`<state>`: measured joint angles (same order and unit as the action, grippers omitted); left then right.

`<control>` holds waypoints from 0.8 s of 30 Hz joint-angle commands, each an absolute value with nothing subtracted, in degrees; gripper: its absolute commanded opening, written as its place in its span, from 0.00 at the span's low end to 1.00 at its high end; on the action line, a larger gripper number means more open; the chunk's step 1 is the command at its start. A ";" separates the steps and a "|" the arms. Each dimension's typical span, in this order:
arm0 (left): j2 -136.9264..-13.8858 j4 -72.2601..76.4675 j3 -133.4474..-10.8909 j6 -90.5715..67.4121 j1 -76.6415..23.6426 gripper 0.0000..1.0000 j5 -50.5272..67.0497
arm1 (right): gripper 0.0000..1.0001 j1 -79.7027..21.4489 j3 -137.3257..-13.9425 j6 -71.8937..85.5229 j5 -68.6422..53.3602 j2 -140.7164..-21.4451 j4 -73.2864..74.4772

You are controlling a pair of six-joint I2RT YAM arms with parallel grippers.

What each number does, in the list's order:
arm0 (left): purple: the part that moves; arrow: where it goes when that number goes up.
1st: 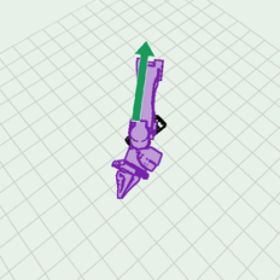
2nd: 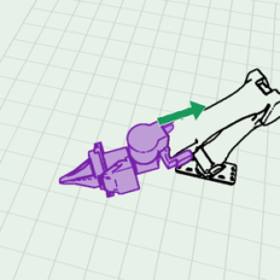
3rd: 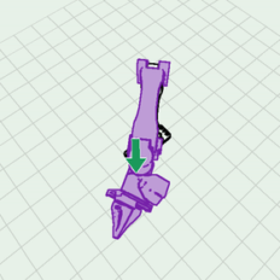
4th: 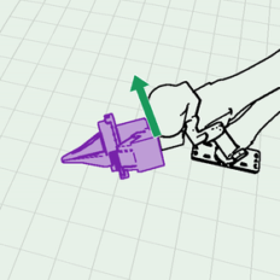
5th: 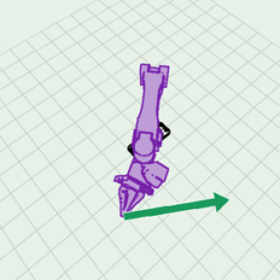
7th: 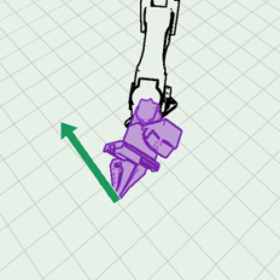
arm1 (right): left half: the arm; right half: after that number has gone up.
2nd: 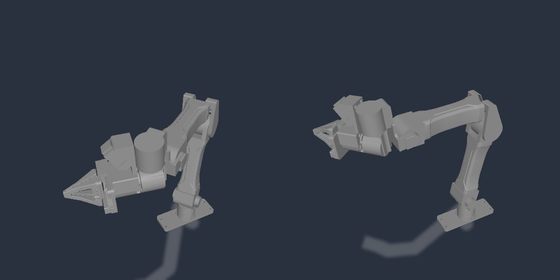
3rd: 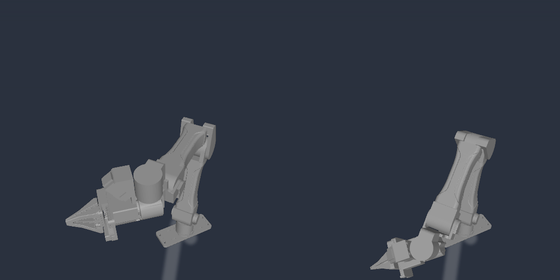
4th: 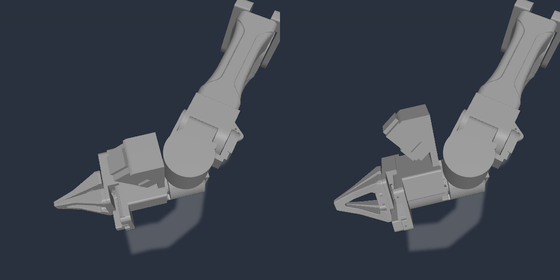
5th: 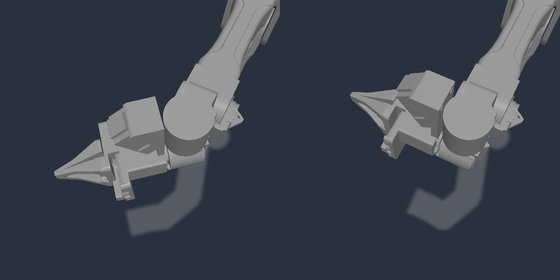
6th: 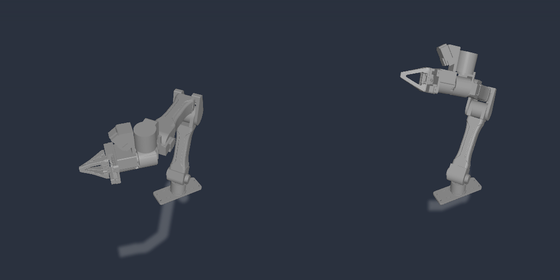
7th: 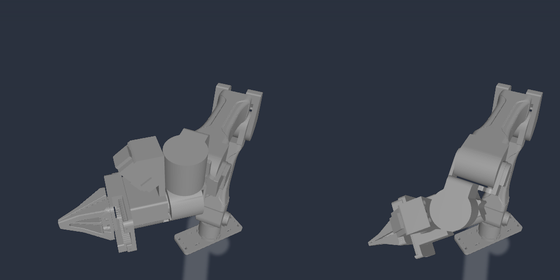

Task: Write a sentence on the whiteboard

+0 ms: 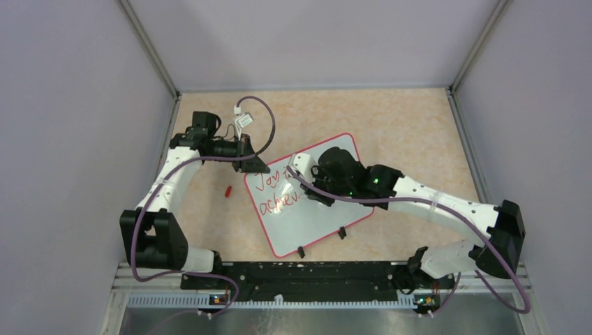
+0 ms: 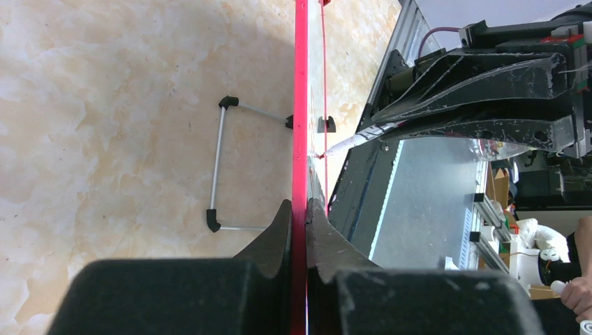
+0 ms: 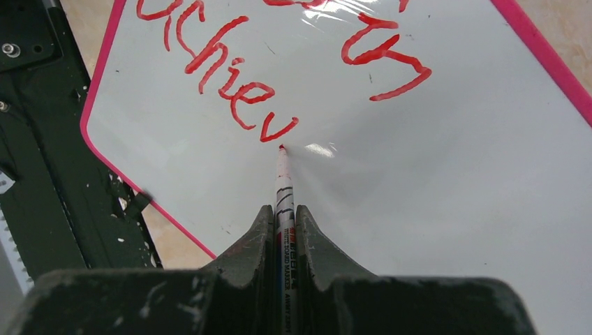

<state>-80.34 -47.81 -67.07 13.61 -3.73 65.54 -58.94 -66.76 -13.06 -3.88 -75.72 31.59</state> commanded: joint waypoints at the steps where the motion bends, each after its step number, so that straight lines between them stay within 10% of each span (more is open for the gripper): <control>1: -79.45 -47.44 -66.42 14.99 -3.52 0.00 59.74 | 0.00 -58.41 -66.07 -13.71 -2.89 -74.63 30.14; 24: -79.50 -47.35 -66.36 14.93 -3.52 0.00 59.59 | 0.00 -56.90 -68.63 -15.56 2.66 -74.71 30.79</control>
